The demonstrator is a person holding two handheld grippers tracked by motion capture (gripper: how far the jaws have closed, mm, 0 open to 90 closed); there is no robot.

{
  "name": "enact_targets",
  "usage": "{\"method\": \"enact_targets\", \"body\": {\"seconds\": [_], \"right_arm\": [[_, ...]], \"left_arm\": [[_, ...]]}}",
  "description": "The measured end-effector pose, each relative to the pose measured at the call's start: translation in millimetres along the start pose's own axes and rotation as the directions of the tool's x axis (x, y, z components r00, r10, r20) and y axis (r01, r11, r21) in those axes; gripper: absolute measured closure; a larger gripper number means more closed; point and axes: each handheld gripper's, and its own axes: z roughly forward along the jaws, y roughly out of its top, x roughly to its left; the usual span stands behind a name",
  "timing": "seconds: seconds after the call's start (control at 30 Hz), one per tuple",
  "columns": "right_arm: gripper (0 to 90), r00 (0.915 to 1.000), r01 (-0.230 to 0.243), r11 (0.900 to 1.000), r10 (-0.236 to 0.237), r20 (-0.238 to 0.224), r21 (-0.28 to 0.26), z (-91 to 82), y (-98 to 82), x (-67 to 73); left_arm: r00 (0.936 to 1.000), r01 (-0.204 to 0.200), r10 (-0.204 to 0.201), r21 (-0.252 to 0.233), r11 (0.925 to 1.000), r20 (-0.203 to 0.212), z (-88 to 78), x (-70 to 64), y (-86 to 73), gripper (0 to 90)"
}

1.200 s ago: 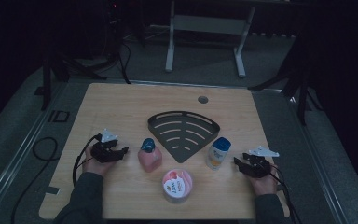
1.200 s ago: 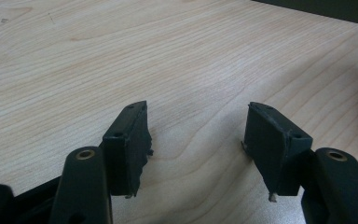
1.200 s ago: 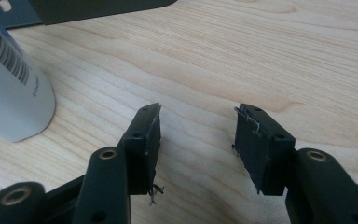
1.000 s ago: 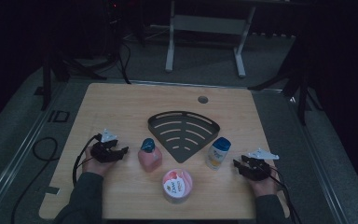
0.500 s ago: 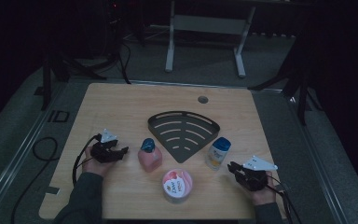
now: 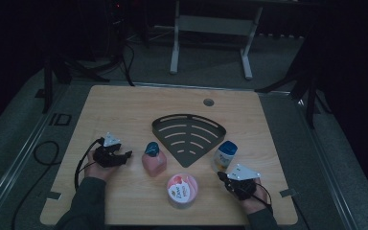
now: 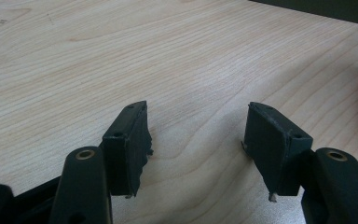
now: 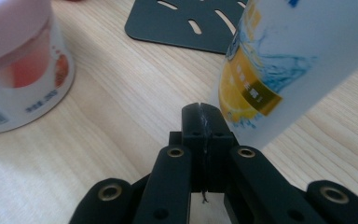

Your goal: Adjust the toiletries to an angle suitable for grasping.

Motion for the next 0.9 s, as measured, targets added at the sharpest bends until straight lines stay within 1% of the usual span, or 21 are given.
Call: {"method": "enact_targets", "body": {"seconds": [0.07, 0.13, 0.17, 0.23, 0.47, 0.63, 0.9], "right_arm": [[89.7, 0.9998, 0.013, 1.000, -0.013, 0.013, 0.019, 5.4, 0.3, -1.0], [89.7, 0.9998, 0.013, 1.000, -0.013, 0.013, 0.019, 5.4, 0.3, -1.0], [89.7, 0.9996, 0.017, 0.999, -0.017, 0.020, 0.029, 8.7, -0.6, -2.3], [89.7, 0.9995, 0.020, 0.999, -0.021, 0.023, 0.030, 10.1, -0.8, -3.0], [89.7, 0.9996, 0.014, 0.999, -0.014, 0.022, 0.034, 14.9, -0.8, -2.3], [89.7, 0.9993, 0.021, 0.999, -0.022, 0.029, 0.036, 19.5, 0.8, -0.2], [89.8, 0.9990, 0.005, 0.999, -0.007, 0.043, 0.049, 26.5, 3.0, 2.5]], "left_arm": [[1.0000, -0.001, 0.001, 0.000, 1.0000, 0.000, 0.0, 0.1, 0.0, 40.0], [1.0000, -0.001, 0.001, 0.001, 1.0000, 0.000, 0.0, 0.1, 0.1, 39.9], [1.0000, 0.000, 0.000, 0.001, 1.0000, 0.001, 0.0, 0.0, 0.1, 39.9], [1.0000, 0.000, 0.000, 0.001, 1.0000, 0.001, 0.0, 0.0, 0.0, 39.9], [1.0000, 0.000, 0.000, 0.001, 1.0000, 0.001, 0.0, 0.0, 0.1, 39.9], [1.0000, 0.000, 0.000, 0.001, 1.0000, 0.001, 0.0, 0.0, 0.2, 39.9], [1.0000, -0.001, 0.001, 0.002, 1.0000, 0.001, 0.0, 0.1, 0.3, 39.8]]}}
